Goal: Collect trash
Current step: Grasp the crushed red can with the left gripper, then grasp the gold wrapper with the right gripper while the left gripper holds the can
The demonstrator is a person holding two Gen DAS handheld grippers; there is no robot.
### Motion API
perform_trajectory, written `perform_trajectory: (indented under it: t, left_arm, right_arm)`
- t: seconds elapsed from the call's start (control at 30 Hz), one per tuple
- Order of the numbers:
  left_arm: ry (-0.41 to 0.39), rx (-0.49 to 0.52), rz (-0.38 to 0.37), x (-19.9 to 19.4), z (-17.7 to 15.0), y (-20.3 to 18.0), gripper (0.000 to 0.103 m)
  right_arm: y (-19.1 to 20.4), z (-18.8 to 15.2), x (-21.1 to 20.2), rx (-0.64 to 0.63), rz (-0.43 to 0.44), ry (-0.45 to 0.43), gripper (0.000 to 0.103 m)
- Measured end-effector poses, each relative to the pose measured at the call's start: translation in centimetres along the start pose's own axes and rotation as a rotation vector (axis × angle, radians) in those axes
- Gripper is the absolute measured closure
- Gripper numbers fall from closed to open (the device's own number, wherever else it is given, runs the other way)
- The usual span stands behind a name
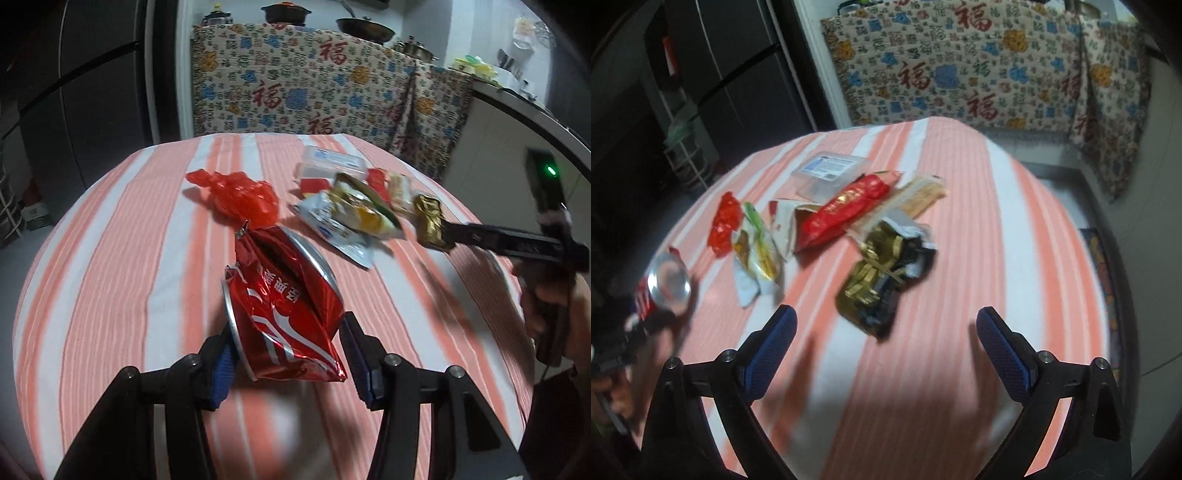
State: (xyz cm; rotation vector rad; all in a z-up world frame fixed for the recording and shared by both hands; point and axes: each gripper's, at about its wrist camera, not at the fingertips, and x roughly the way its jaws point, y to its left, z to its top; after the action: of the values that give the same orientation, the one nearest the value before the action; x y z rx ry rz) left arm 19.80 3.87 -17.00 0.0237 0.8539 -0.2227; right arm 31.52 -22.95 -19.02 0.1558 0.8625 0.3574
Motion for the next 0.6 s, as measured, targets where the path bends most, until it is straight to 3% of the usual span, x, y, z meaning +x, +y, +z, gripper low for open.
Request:
perform_trajectory:
  t: [0.13,0.17,0.2,0.6]
  left_arm:
    - [0.011,0.047,-0.015,0.2,-0.7,-2.0,0.050]
    - [0.015,0.048,-0.021,0.3,-0.9,-2.3,0.050]
    - [0.016,0.049,-0.025,0.4,-1.2,-2.3,0.050]
    - [0.001,0.043,-0.068,0.5,-1.5,-4.4,0.050]
  right_arm:
    - [0.7,0.6,1.9,-0.001,-0.036,0.004,0.013]
    - [0.6,0.6,2.3,-0.005,-0.040,0.014,0.030]
    - [0.5,0.4,2.5,-0.009,-0.046,0.029,0.062]
    - [0.6,-2.6,-3.4,-0.052,0.023,0.035,0.063]
